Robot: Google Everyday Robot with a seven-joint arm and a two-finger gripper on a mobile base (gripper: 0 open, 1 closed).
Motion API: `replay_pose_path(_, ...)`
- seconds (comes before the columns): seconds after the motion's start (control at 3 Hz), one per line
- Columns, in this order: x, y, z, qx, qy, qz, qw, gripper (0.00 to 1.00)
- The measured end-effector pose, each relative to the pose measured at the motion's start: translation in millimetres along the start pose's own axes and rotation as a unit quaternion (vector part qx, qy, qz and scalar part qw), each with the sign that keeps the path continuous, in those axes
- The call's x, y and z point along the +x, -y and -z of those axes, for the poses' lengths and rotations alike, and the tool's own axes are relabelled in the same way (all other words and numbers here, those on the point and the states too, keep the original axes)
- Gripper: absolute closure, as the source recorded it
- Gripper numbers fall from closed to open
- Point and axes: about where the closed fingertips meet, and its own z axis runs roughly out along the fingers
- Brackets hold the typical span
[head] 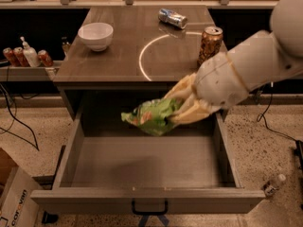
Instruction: Place green rice chip bag into top drawer
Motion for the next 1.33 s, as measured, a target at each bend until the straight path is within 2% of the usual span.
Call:
replay_pose_path(0.33,20,-11,-42,-0.009,-0.031,-0.039,0.9987,1.0)
replay_pose_path(0.67,45,-9,-83,-0.011,-0.058,-0.083,0.9948,1.0)
replay_pose_path(1.0,73,-10,-122,-0.019,-0.078,-0.134,0.9877,0.81)
replay_pose_path(1.33,95,-15,-152,-0.023,-0.086,-0.185,0.9786,0.59)
